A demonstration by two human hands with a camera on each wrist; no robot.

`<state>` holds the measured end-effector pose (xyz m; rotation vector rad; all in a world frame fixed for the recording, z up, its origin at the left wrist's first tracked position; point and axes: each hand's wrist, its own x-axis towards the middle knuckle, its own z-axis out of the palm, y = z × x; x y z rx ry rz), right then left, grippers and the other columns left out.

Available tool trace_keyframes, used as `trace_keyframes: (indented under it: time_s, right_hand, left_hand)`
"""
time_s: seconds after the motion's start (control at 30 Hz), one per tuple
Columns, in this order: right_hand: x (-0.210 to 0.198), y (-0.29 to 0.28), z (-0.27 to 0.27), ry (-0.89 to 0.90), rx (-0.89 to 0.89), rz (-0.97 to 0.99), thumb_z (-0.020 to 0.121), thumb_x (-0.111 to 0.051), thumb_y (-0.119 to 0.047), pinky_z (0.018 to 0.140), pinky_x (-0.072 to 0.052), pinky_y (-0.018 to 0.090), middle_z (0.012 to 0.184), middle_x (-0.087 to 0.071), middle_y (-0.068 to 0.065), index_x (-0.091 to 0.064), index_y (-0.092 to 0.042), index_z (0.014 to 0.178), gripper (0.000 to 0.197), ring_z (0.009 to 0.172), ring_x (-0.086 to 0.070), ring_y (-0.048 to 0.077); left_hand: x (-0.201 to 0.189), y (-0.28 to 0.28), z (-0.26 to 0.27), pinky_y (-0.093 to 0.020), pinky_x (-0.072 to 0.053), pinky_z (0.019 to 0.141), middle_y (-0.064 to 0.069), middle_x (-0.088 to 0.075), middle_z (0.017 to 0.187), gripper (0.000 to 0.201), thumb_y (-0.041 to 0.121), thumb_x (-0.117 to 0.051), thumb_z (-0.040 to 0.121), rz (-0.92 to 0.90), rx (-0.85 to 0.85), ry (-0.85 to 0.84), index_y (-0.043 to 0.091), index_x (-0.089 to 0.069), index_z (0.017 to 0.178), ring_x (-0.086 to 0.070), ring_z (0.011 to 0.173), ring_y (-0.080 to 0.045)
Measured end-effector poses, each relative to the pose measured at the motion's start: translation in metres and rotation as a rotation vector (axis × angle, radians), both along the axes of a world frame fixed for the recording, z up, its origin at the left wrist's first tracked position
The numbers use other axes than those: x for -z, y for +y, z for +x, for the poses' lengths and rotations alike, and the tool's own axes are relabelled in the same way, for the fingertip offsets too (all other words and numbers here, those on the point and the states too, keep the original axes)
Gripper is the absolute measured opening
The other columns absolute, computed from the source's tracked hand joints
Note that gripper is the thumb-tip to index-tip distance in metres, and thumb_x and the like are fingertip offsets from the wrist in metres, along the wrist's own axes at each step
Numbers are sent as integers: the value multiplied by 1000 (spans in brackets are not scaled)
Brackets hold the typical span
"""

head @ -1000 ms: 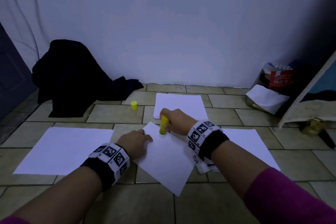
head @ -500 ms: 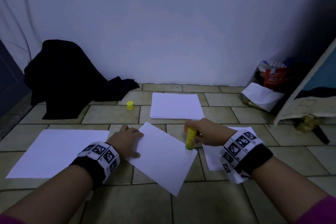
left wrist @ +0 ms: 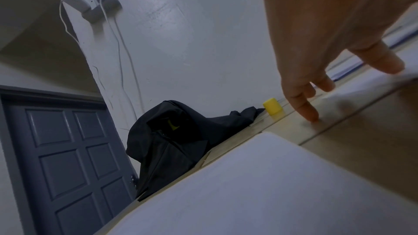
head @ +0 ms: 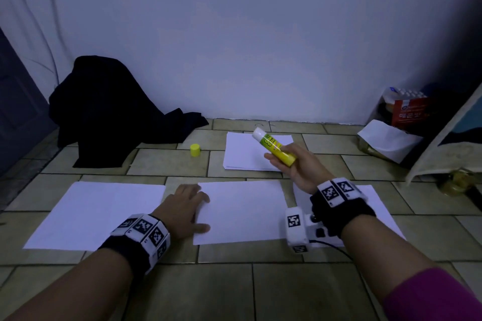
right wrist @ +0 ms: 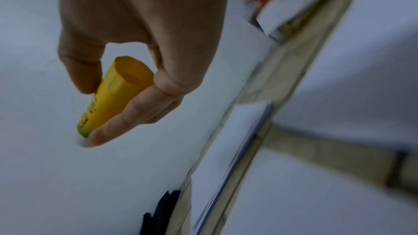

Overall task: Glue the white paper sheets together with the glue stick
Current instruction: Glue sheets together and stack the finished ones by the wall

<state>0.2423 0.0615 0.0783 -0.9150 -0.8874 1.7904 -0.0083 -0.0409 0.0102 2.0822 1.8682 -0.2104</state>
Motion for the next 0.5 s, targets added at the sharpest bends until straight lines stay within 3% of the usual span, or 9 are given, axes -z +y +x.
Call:
trace_keyframes:
  time_s: [0.07,0.17,0.27,0.4,0.43,0.5]
  right_hand:
    - [11,2,-18,30,-67,-61,97,-45,-10,62,-59,27,81,-68,13,-55,-4,84,17,67,-71,19]
    - [27,3,-44,-165,-290,5,96,-48,-15,60,-56,25,85,-72,3,-62,-7,99,16,70,-68,14]
    - [29,8,-73,-490,-408,150,88,-63,-7,59,-52,20,87,-68,5,-60,-9,104,16,71,-65,14]
    - [34,27,-114,-869,-308,330,72,-78,-5,79,-57,43,86,-65,9,-53,-18,81,29,76,-64,27]
    - [34,30,-122,-958,-301,396,71,-78,-6,81,-56,43,88,-65,8,-52,-18,81,31,81,-65,28]
    - [33,33,-134,-1065,-284,499,73,-75,-7,76,-54,32,92,-65,3,-55,-14,92,29,90,-63,25]
  left_hand:
    - [6,-1,0,-43,-9,118,-2,3,162,81,53,-50,93,-61,-11,25,15,-10,153,2,148,-18]
    - [15,1,-1,-54,11,114,-1,22,159,85,51,-38,98,-159,-8,40,11,15,152,19,147,-15]
    - [22,3,-2,-55,12,114,2,29,156,84,51,-36,99,-213,-41,6,14,20,150,23,145,-13]
    - [26,4,-2,-54,12,114,6,29,156,85,52,-37,98,-211,-63,16,16,20,150,24,144,-12]
    - [27,5,-2,-54,12,114,6,29,156,86,54,-36,98,-213,-65,15,16,20,150,24,144,-11]
    - [28,5,-2,-55,11,114,6,29,156,94,69,-27,88,-221,-64,28,17,20,150,23,145,-11]
